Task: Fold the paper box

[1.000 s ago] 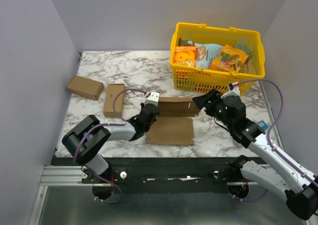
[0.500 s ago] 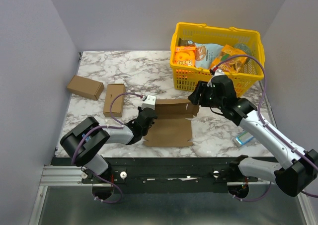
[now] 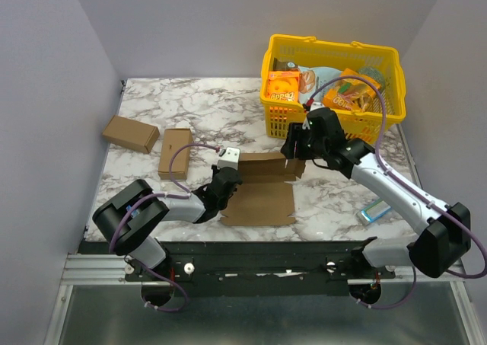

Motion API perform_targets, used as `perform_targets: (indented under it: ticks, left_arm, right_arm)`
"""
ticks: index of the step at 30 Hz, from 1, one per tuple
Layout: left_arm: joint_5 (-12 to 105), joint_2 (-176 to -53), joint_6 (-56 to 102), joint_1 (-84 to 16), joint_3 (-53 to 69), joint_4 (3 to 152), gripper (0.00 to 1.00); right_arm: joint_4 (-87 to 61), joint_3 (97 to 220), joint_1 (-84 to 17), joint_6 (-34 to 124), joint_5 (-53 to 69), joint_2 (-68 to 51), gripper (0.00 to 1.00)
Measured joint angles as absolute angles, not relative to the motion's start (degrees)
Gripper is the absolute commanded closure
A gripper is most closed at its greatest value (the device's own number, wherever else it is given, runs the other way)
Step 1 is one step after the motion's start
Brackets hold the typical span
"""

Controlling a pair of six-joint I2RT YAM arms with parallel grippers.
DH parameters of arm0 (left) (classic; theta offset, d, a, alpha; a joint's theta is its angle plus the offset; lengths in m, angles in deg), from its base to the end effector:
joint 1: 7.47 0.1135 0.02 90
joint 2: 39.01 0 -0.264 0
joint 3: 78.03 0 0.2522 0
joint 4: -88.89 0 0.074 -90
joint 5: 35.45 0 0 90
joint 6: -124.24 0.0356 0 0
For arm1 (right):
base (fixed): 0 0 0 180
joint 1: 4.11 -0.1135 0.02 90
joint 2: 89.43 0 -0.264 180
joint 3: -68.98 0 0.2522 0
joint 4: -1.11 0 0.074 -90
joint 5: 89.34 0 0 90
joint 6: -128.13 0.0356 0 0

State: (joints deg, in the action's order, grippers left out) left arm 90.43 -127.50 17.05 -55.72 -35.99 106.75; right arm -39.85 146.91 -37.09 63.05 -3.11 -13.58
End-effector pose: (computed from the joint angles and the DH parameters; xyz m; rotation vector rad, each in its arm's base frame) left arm 0.2001 -0.1928 0.1454 0.1596 1.9637 -0.0941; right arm 0.2469 0.1574 0.3099 -0.1250 2.2867 0.4641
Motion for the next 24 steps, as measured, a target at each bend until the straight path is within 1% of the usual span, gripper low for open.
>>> perform_targets:
  ticks: [10, 17, 20, 24]
  left_arm:
    - [91.1, -127.5, 17.1, -56.1, -36.0, 106.7, 1.00]
    - [91.5, -127.5, 17.1, -56.3, -36.0, 106.7, 1.00]
    - [91.5, -127.5, 17.1, -56.4, -36.0, 106.7, 1.00]
    - [91.6, -127.5, 17.1, -56.4, -36.0, 106.7, 1.00]
  right_arm:
    - [-42.6, 147.1, -37.2, 64.4, -5.1, -9.8, 0.39]
    - [-41.8, 144.8, -37.2, 67.0, -4.2, -9.6, 0.39]
    - [-41.0, 144.5, -37.2, 68.1, -3.9, -9.6, 0.38]
    - [-39.5, 143.7, -37.2, 69.5, -3.9, -9.6, 0.34]
